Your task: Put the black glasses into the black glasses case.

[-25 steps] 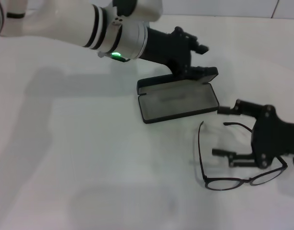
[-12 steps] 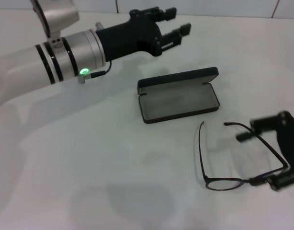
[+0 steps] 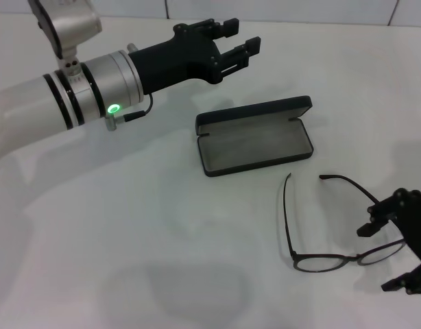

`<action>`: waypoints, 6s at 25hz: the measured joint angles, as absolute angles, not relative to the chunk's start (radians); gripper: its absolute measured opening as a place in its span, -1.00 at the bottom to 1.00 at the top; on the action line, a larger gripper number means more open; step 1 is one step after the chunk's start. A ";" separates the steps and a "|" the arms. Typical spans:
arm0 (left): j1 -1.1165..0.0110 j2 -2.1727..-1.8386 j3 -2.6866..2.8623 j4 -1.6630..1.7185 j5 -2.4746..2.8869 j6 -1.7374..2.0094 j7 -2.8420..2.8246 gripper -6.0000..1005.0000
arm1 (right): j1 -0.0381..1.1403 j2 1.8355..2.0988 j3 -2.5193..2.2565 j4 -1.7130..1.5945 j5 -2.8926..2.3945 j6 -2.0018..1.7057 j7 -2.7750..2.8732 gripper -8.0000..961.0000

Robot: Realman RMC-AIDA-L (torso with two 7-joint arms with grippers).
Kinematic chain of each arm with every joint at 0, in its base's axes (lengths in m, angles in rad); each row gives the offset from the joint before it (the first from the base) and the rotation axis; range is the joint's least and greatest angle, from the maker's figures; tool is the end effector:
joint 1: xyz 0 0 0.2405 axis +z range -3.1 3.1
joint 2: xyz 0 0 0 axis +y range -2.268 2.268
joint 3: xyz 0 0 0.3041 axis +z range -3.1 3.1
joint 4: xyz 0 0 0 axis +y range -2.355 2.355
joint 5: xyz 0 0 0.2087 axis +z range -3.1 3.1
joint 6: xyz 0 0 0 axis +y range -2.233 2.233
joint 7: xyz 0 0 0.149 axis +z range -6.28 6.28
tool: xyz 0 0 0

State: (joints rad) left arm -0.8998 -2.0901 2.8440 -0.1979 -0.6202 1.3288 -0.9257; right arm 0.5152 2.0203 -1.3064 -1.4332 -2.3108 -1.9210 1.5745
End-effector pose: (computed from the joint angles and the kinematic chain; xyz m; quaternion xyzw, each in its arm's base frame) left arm -0.2153 0.4323 -0.0753 -0.8951 -0.1606 -0.3448 0.2327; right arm 0.2236 0.3164 0.0022 0.9837 0.1006 0.1317 0.0696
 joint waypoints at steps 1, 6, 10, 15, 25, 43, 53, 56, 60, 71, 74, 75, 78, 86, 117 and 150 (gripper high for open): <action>-0.898 -2.090 2.844 -0.198 -0.620 1.324 -0.942 0.13 | 0.521 2.021 -1.345 -1.435 -2.332 -1.893 1.595 0.57; -0.890 -2.091 2.844 -0.196 -0.627 1.284 -0.980 0.22 | 0.553 2.022 -1.491 -1.428 -2.374 -1.828 1.640 0.55; -0.878 -2.091 2.844 -0.180 -0.632 1.277 -0.981 0.29 | 0.572 2.022 -1.575 -1.425 -2.397 -1.775 1.673 0.53; -0.862 -2.090 2.844 -0.176 -0.651 1.276 -0.967 0.30 | 0.586 2.023 -1.655 -1.414 -2.432 -1.728 1.706 0.50; -0.851 -2.093 2.844 -0.175 -0.657 1.274 -0.937 0.29 | 0.581 2.027 -1.755 -1.389 -2.431 -1.609 1.710 0.50; -0.841 -2.090 2.844 -0.175 -0.657 1.267 -0.923 0.29 | 0.598 2.024 -1.774 -1.403 -2.440 -1.597 1.778 -0.06; -0.833 -2.088 2.844 -0.175 -0.657 1.290 -0.931 0.29 | 0.592 2.020 -1.691 -1.455 -2.433 -1.696 1.744 -0.74; -0.830 -2.086 2.844 -0.175 -0.657 1.347 -0.933 0.29 | 0.565 2.021 -1.579 -1.498 -2.394 -1.758 1.698 -0.74; -0.823 -2.080 2.844 -0.180 -0.656 1.463 -0.940 0.29 | 0.504 2.022 -1.415 -1.540 -2.298 -1.768 1.627 -0.74; -0.843 -2.038 2.844 -0.182 -0.649 1.797 -0.951 0.29 | 0.395 2.026 -1.307 -1.259 -1.930 -1.423 1.309 -0.74; -0.861 -2.038 2.844 -0.184 -0.637 1.791 -0.963 0.28 | 0.373 2.024 -1.304 -1.179 -1.777 -1.370 1.180 -0.74; -0.866 -2.039 2.844 -0.184 -0.629 1.790 -0.966 0.28 | 0.367 2.023 -1.302 -1.148 -1.721 -1.367 1.128 -0.74; -0.896 -2.041 2.845 -0.185 -0.597 1.767 -0.981 0.28 | 0.355 2.019 -1.302 -1.070 -1.600 -1.381 0.988 -0.74; -0.963 -2.048 2.846 -0.187 -0.512 1.742 -1.004 0.28 | 0.351 2.019 -1.288 -0.975 -1.479 -1.412 0.820 -0.74; -1.093 -2.051 2.845 -0.253 -0.294 1.611 -1.295 0.27 | 0.326 2.018 -1.227 -0.957 -1.465 -1.511 0.632 -0.74; -1.061 -2.085 2.845 -0.146 -0.379 1.592 -0.932 0.27 | 0.447 2.014 -1.116 -0.682 -1.471 -1.672 0.695 -0.74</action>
State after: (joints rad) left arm -1.0605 -2.0852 2.8445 -0.1459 -0.3790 1.5920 -0.9321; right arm 0.4470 2.0141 -1.1155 -0.6817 -1.4712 -1.6717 0.6953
